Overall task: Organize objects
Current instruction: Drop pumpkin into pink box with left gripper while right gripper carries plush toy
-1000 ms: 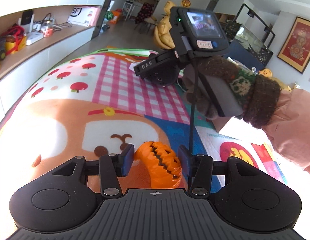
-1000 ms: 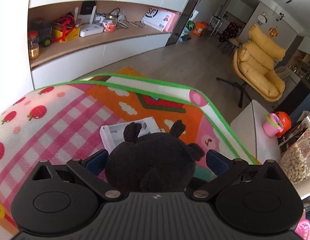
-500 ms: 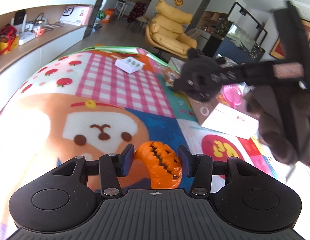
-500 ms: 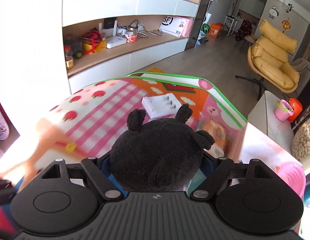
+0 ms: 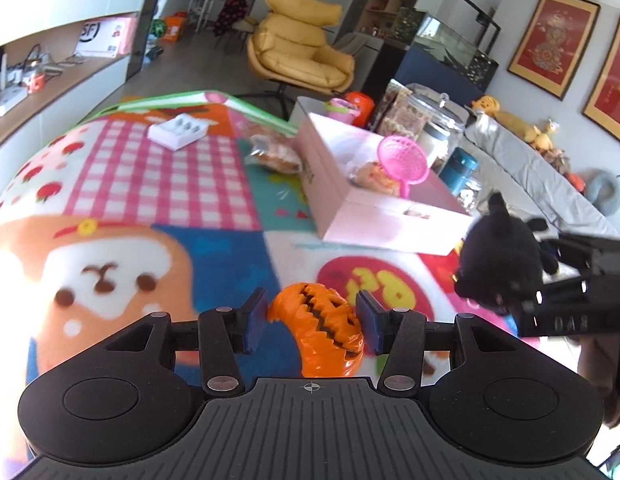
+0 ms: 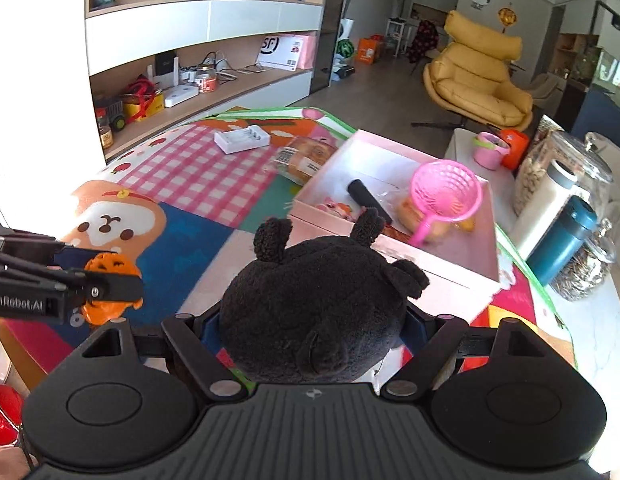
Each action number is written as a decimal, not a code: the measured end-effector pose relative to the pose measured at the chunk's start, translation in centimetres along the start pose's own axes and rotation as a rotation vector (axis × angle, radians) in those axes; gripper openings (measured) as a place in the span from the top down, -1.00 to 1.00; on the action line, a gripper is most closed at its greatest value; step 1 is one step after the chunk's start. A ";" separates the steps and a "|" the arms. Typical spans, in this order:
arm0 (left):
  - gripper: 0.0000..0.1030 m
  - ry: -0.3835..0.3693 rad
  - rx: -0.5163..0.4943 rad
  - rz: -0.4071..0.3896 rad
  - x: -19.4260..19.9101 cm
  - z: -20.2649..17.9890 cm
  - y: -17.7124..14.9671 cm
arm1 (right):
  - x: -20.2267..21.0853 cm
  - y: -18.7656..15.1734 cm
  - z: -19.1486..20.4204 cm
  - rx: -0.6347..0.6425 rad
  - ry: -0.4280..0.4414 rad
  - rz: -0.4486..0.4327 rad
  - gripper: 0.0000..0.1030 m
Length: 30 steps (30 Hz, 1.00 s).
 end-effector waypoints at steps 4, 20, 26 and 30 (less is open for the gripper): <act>-0.02 -0.005 -0.036 -0.069 -0.4 -2.9 4.3 | 2.4 -1.0 -1.9 -0.049 -0.024 -0.072 -0.61; -0.01 -0.073 -0.029 -0.222 -15.6 -11.2 19.0 | 2.3 -0.2 -6.1 -0.095 -0.057 -0.174 -0.61; -0.01 -0.125 -0.015 -0.189 -12.7 -7.9 13.8 | 0.9 1.0 -8.0 -0.109 -0.069 -0.159 -0.61; -0.01 -0.161 -0.031 -0.175 -10.0 -6.0 10.2 | 0.9 4.4 -9.2 -0.110 -0.069 -0.223 -0.61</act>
Point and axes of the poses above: each gripper's, at about its wrist camera, not at the fingertips, and x roughly against the way its jaws point, z to its left, y to its top, the point moved 5 cm from there along -x, roughly the way its jaws point, and after that the axes turned 15 degrees about y, right-handed, at the moved point
